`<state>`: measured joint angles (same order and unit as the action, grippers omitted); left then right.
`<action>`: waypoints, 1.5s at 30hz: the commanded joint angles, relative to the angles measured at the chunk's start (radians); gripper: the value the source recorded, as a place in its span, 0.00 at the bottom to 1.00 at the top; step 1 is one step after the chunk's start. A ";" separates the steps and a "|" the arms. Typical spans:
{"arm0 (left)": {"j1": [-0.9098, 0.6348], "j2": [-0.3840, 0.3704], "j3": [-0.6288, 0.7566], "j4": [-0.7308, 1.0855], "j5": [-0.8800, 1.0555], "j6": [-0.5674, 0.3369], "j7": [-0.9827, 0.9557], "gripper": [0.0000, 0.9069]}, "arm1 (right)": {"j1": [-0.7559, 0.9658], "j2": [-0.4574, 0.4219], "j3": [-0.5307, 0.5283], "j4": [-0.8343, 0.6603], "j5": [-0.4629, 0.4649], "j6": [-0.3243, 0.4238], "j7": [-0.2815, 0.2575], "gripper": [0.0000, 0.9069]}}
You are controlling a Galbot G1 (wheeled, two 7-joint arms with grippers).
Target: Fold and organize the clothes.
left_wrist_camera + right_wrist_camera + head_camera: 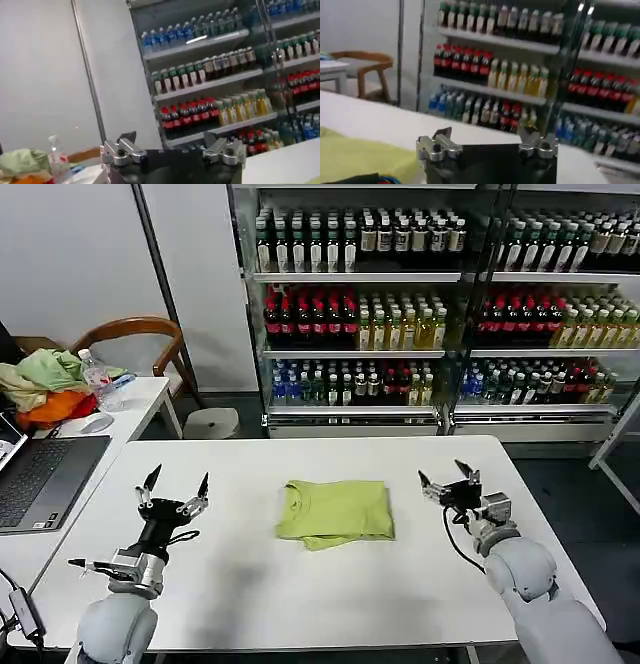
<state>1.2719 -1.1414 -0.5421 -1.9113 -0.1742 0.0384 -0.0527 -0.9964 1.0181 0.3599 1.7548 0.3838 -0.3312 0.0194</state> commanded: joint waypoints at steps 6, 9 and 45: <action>-0.121 -0.040 0.054 0.108 0.087 -0.048 0.033 1.00 | -0.063 0.036 0.074 -0.017 -0.169 0.209 0.041 1.00; -0.133 -0.050 0.053 0.110 0.112 -0.019 0.019 1.00 | -0.096 0.045 0.086 -0.017 -0.171 0.210 0.036 1.00; -0.038 -0.027 0.064 0.024 0.207 -0.095 -0.033 1.00 | -0.118 0.101 0.070 0.004 -0.280 0.248 -0.041 1.00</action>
<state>1.2154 -1.1746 -0.5097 -1.8676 -0.0197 -0.0526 -0.0697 -1.1142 1.1111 0.4387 1.7629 0.1037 -0.0613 0.0408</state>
